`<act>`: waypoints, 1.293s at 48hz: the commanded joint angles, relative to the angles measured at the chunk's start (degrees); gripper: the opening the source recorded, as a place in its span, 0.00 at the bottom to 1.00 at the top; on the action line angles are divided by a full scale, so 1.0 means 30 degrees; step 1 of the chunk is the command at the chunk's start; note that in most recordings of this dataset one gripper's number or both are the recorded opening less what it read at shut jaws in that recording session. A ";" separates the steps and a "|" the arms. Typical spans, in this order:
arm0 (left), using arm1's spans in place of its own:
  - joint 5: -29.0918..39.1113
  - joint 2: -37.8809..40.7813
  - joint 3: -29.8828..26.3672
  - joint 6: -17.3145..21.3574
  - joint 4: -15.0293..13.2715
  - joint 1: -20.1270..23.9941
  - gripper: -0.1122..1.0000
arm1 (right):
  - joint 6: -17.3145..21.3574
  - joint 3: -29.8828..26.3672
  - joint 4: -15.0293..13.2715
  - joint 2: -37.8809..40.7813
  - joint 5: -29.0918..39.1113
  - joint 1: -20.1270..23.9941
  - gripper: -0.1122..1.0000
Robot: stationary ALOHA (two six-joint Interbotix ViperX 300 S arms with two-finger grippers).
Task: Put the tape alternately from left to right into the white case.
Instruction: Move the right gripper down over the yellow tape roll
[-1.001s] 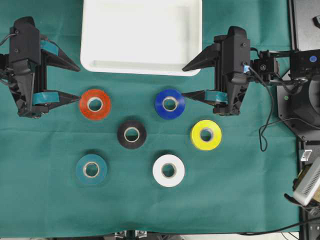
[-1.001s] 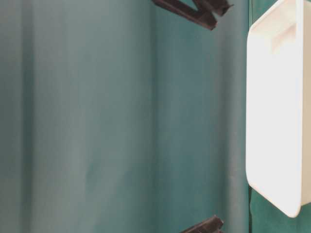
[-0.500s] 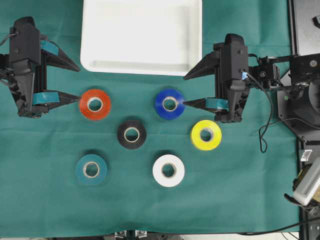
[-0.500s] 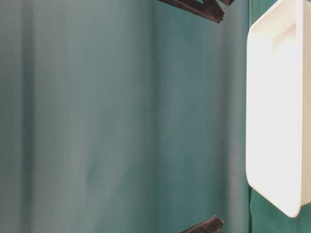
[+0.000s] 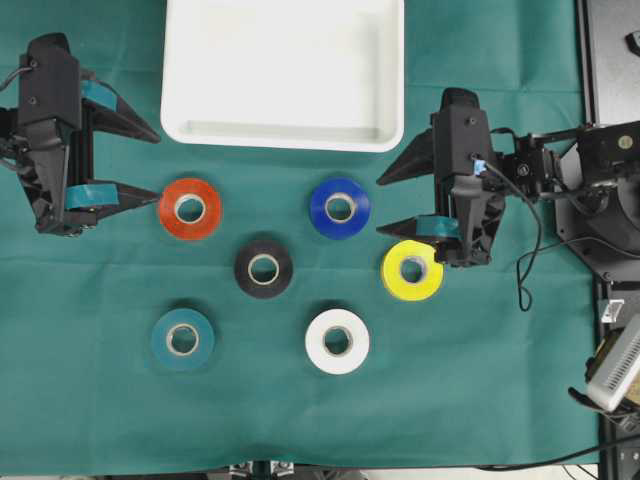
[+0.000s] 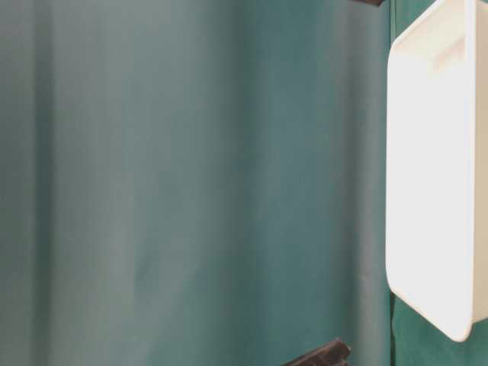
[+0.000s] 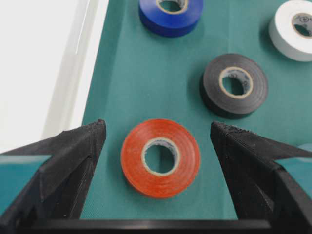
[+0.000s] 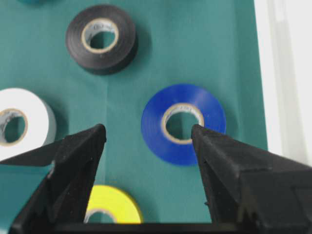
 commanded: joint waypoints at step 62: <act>0.0059 -0.0117 -0.0352 0.0000 0.0029 0.0059 0.78 | 0.2930 0.0820 0.0117 -0.0234 0.2930 0.1348 0.77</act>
